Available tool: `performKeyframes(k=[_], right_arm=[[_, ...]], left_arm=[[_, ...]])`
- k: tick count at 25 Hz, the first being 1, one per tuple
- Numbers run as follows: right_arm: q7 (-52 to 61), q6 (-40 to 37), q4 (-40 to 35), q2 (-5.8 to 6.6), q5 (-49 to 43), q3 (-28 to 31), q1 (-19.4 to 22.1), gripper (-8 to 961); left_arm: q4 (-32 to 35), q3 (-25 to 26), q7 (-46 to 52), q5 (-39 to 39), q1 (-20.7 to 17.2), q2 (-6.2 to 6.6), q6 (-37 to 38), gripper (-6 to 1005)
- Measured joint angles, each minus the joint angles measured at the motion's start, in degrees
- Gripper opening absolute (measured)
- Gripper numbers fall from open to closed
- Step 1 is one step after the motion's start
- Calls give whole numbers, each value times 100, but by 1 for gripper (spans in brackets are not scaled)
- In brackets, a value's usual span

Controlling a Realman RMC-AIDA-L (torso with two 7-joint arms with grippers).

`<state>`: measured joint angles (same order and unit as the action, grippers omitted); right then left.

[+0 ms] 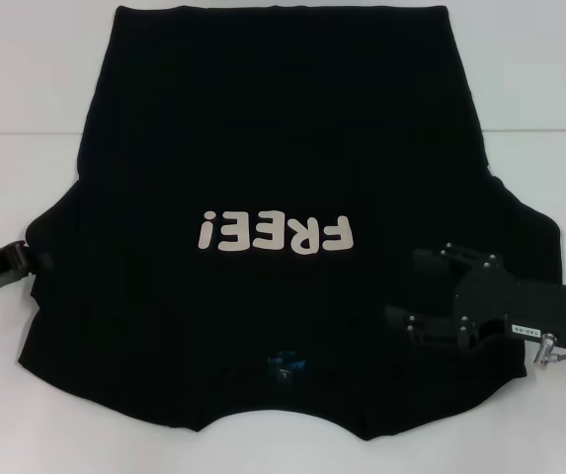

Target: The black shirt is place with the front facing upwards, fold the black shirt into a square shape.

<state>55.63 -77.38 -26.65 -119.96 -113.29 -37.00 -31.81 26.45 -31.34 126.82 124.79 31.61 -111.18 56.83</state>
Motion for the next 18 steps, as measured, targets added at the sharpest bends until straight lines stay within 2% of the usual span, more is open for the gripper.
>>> performKeyframes(k=[4,12,18], right_arm=[[0,32,-3,7,-15,0,7,896],[0,36,3,8,-24,6,17,895],[0,39,-3,8,-28,44,20,894]], left_arm=[[1,-15,11,2,2,0,1,41],[32,8,77,1,-24,46,6,6],[421,44,288,1,-271,105,5,5]])
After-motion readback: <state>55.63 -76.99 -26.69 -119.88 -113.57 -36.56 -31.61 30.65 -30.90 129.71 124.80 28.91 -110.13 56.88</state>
